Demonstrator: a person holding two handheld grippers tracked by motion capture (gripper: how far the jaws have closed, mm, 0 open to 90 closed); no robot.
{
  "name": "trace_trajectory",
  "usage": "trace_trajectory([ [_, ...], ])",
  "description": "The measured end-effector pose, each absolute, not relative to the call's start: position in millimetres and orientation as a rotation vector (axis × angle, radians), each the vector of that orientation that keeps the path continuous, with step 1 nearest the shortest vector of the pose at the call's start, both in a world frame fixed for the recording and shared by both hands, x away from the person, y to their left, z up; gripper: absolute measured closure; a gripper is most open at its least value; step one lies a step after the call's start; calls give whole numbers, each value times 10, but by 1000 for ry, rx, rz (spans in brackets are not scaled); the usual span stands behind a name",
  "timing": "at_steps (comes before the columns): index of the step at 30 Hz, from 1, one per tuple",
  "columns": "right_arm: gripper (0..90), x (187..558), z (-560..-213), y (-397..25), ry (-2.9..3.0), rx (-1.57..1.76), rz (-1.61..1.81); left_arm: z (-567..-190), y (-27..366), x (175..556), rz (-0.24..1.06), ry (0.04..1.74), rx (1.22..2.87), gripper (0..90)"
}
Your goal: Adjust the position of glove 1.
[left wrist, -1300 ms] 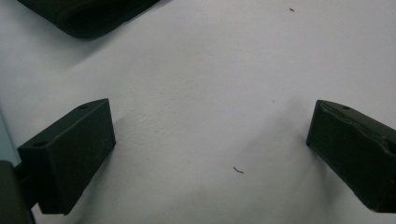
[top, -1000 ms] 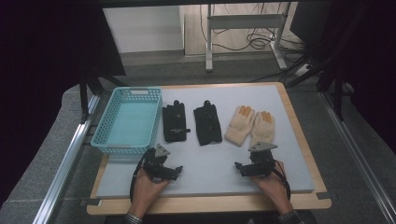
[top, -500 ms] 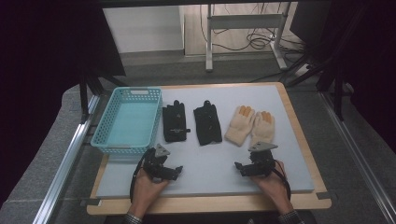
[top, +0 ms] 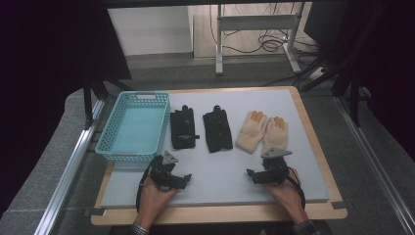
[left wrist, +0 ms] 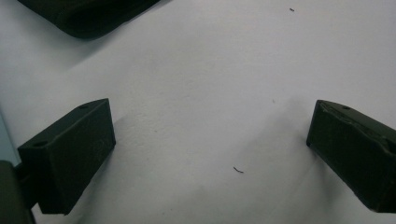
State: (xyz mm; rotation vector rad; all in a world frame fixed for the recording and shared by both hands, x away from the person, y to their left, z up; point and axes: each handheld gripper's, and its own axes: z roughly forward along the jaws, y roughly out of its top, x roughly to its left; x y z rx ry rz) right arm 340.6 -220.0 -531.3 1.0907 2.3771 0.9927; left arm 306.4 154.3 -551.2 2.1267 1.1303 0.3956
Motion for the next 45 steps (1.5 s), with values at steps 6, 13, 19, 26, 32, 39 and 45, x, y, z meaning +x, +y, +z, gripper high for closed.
trace_trajectory([
  [6, 221, 3480, -5156, -2134, 2390, 1059, 1066, -5512, 1543, 3064, 396, 1130, 2127, 12],
  [13, 297, 3722, -5039, -1967, 2436, 1023, 1103, -5512, 1544, 3064, 396, 1130, 2126, 13],
  [19, 285, 3902, -4983, -1822, 2438, 1009, 1104, -5512, 1544, 3063, 396, 1130, 2126, 13],
  [26, 268, 4198, -4940, -1580, 2446, 1001, 1088, -5512, 1544, 3063, 396, 1130, 2126, 12],
  [32, 293, 4487, -4950, -1395, 2462, 995, 1044, -5511, 1544, 3063, 395, 1130, 2127, 13],
  [39, 430, 4774, -4983, -1148, 2490, 974, 1028, -5512, 1545, 3064, 398, 1128, 2127, 12],
  [45, 410, 4947, -5010, -1007, 2481, 984, 990, -5513, 1544, 3063, 396, 1129, 2125, 12],
])
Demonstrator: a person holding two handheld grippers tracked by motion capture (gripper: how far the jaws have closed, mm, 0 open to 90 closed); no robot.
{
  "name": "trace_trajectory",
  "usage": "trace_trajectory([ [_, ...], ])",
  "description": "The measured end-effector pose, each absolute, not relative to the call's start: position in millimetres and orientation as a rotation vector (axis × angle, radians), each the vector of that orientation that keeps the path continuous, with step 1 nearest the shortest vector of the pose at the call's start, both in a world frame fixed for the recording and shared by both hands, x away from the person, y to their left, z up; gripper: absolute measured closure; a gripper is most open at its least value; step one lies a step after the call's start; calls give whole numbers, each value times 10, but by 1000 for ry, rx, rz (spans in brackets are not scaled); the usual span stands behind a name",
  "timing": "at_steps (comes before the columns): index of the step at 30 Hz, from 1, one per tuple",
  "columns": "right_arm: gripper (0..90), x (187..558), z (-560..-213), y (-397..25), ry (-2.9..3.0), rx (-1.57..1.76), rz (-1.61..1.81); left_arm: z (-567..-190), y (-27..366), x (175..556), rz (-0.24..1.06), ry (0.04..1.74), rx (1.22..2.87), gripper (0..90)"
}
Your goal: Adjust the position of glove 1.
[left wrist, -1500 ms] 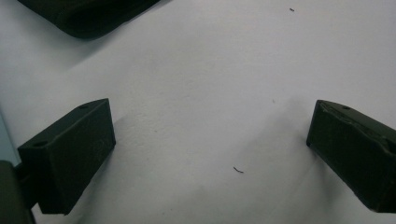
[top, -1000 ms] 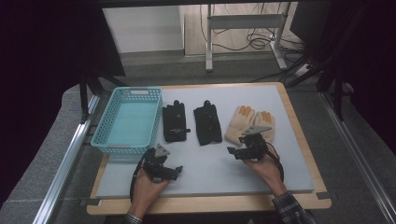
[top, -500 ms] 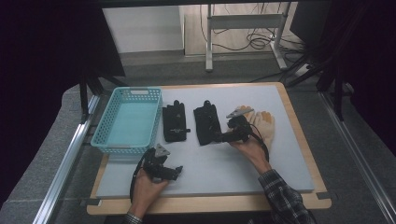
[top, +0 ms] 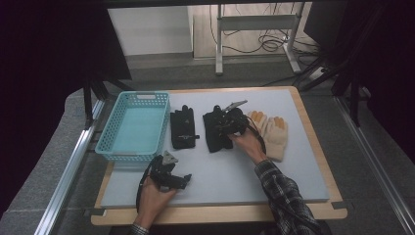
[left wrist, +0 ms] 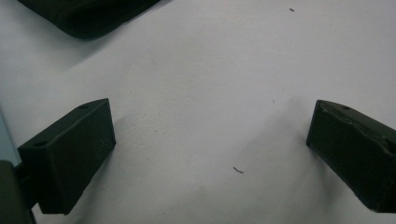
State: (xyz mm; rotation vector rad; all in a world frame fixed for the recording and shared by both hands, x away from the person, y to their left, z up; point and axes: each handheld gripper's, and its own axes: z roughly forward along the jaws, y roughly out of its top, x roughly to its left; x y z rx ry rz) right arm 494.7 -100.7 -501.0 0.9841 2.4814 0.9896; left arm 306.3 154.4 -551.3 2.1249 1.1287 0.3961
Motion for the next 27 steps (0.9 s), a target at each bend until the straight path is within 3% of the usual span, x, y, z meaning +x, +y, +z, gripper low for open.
trace_trajectory([
  [2, 333, 5049, -5060, -932, 2477, 1003, 958, -5513, 1543, 3063, 396, 1130, 2124, 13],
  [8, 313, 5164, -5183, -837, 2493, 1006, 880, -5513, 1544, 3063, 396, 1129, 2124, 12],
  [11, 420, 5206, -5215, -853, 2491, 1062, 916, -5511, 1547, 3064, 397, 1126, 2131, 12],
  [12, 547, 5189, -5227, -861, 2486, 1085, 953, -5511, 1546, 3064, 397, 1126, 2131, 12],
  [13, 614, 5170, -5229, -858, 2490, 1090, 973, -5511, 1546, 3064, 397, 1126, 2131, 12],
  [14, 614, 5170, -5229, -858, 2490, 1090, 973, -5511, 1546, 3064, 397, 1126, 2131, 12],
  [15, 789, 5149, -5225, -846, 2521, 1104, 1002, -5511, 1546, 3064, 397, 1126, 2131, 12],
  [23, 823, 5100, -5167, -790, 2519, 1071, 964, -5512, 1547, 3064, 396, 1126, 2131, 12],
  [27, 823, 4964, -4957, -791, 2495, 1039, 997, -5510, 1549, 3065, 396, 1124, 2136, 12],
])
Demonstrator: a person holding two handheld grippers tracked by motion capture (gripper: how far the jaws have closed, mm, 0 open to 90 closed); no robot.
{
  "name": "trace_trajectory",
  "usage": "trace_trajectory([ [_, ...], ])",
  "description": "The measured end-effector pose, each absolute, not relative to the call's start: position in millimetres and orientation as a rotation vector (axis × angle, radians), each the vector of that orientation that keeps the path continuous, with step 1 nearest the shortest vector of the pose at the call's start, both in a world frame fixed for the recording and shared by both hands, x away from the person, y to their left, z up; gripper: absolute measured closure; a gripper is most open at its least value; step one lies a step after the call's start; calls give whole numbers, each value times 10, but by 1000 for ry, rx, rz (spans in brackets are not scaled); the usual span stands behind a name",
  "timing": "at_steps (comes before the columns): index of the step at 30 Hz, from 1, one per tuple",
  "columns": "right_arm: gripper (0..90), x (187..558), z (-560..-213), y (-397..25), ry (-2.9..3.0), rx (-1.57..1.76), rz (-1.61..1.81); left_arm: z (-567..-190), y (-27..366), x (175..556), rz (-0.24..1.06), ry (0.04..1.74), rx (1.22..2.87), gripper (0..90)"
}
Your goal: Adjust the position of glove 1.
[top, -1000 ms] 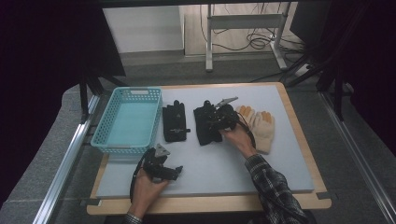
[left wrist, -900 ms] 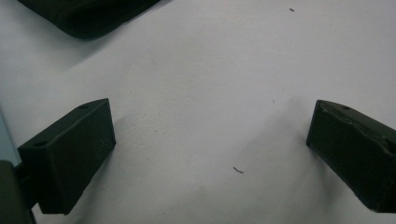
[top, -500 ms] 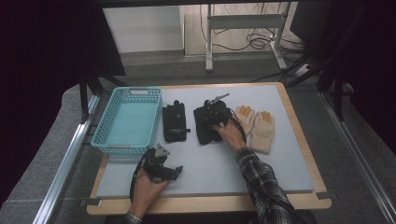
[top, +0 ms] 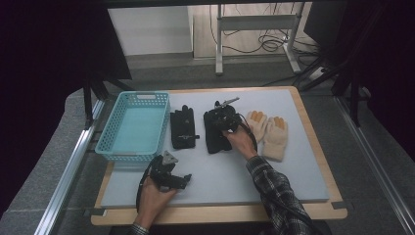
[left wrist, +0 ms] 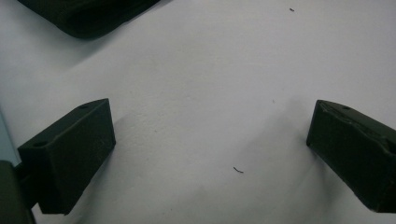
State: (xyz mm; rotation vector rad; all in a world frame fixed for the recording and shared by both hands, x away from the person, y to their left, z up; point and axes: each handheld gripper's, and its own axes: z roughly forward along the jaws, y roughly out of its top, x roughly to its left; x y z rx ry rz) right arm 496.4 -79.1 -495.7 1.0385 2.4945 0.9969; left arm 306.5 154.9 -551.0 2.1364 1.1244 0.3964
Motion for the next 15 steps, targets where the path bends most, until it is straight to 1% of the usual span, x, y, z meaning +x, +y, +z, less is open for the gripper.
trace_trajectory([
  [4, 822, 4823, -4797, -826, 2488, 1013, 1057, -5511, 1549, 3065, 398, 1124, 2136, 12],
  [5, 822, 4700, -4694, -857, 2486, 1015, 1103, -5511, 1550, 3065, 398, 1123, 2137, 12],
  [7, 822, 4643, -4651, -876, 2486, 1009, 1130, -5511, 1550, 3065, 398, 1123, 2137, 12],
  [9, 821, 4456, -4538, -935, 2487, 996, 1181, -5515, 1542, 3063, 397, 1129, 2123, 12],
  [10, 821, 4456, -4538, -935, 2487, 996, 1181, -5515, 1542, 3063, 397, 1129, 2123, 12],
  [15, 819, 4144, -4453, -1042, 2500, 1009, 1240, -5512, 1544, 3064, 398, 1127, 2127, 12],
])
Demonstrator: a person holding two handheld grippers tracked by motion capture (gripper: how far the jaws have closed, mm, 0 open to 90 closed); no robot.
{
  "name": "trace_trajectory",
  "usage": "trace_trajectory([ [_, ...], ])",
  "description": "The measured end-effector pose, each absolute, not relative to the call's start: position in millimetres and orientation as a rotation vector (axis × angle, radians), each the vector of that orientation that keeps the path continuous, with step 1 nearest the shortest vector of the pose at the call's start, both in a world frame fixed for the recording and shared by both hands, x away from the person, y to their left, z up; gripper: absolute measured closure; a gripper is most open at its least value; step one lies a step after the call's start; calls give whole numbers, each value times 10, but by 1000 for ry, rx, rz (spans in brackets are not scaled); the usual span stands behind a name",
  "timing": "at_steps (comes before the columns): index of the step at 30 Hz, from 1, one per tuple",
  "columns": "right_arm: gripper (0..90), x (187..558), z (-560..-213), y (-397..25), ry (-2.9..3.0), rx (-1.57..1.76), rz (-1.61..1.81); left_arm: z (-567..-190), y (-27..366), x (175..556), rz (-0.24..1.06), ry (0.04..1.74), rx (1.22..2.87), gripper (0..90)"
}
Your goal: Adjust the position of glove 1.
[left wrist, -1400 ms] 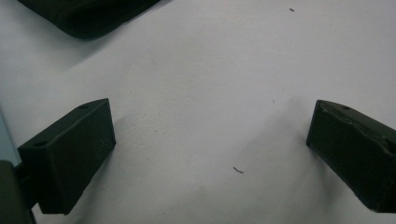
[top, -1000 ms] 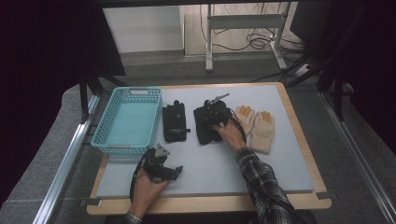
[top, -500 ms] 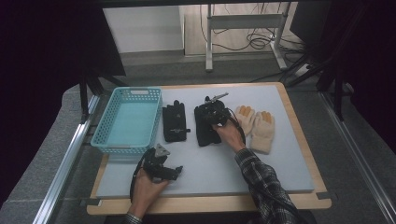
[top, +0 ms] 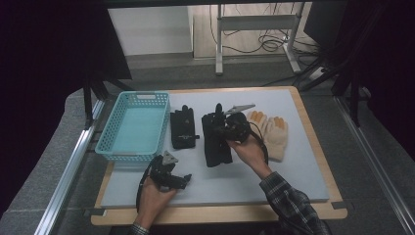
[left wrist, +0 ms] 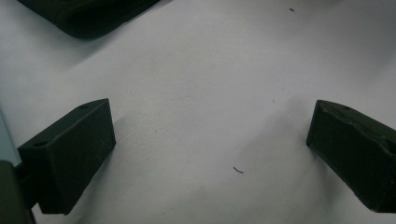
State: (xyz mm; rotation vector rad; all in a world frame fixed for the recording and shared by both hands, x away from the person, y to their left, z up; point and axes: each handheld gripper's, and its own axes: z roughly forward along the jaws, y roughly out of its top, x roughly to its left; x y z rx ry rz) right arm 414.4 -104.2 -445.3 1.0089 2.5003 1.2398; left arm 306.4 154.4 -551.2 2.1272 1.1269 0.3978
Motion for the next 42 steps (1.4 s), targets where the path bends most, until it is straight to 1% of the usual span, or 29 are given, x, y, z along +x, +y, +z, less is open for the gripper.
trace_trajectory([
  [4, 816, 3898, -4540, -1111, 2499, 1021, 1233, -5513, 1541, 3063, 398, 1130, 2123, 12],
  [5, 815, 3844, -4588, -1126, 2501, 1024, 1227, -5514, 1541, 3063, 398, 1130, 2123, 13],
  [6, 814, 3748, -4709, -1145, 2511, 1023, 1202, -5514, 1541, 3063, 398, 1131, 2122, 12],
  [7, 814, 3748, -4709, -1145, 2511, 1023, 1202, -5514, 1541, 3063, 398, 1130, 2123, 12],
  [8, 810, 3670, -4836, -1155, 2511, 1008, 1162, -5514, 1539, 3062, 397, 1133, 2120, 12],
  [9, 810, 3670, -4836, -1155, 2511, 1008, 1162, -5514, 1541, 3063, 398, 1131, 2122, 12],
  [11, 789, 3626, -4955, -1163, 2521, 1002, 1139, -5512, 1544, 3063, 398, 1129, 2127, 12],
  [12, 678, 3604, -5031, -1167, 2529, 970, 1119, -5512, 1544, 3063, 398, 1129, 2127, 12],
  [13, 614, 3593, -5038, -1171, 2520, 954, 1106, -5512, 1543, 3062, 398, 1129, 2126, 12],
  [14, 614, 3593, -5038, -1171, 2520, 954, 1106, -5512, 1543, 3062, 399, 1128, 2126, 12],
  [15, 511, 3587, -4996, -1215, 2490, 932, 1106, -5512, 1544, 3063, 399, 1128, 2127, 13],
  [16, 511, 3587, -4996, -1215, 2490, 932, 1106, -5512, 1544, 3063, 399, 1128, 2127, 12],
  [18, 472, 3599, -4924, -1302, 2465, 933, 1119, -5512, 1544, 3063, 399, 1128, 2127, 12],
  [19, 473, 3603, -4894, -1348, 2457, 938, 1116, -5512, 1544, 3063, 399, 1128, 2127, 13],
  [20, 519, 3600, -4869, -1444, 2455, 936, 1103, -5511, 1544, 3063, 400, 1128, 2128, 12],
  [21, 519, 3600, -4869, -1444, 2455, 936, 1103, -5512, 1543, 3062, 398, 1130, 2126, 12],
  [25, 698, 3556, -4953, -1607, 2502, 954, 1067, -5512, 1542, 3061, 398, 1130, 2126, 13],
  [27, 759, 3502, -5069, -1686, 2533, 956, 1032, -5512, 1542, 3061, 398, 1130, 2126, 12],
  [34, 780, 3414, -5207, -1746, 2568, 953, 1045, -5512, 1543, 3061, 398, 1130, 2126, 12],
  [39, 781, 3280, -5266, -1640, 2618, 903, 1093, -5512, 1543, 3061, 398, 1130, 2125, 13],
  [42, 769, 3252, -5234, -1593, 2624, 860, 1080, -5512, 1542, 3061, 399, 1129, 2125, 13],
])
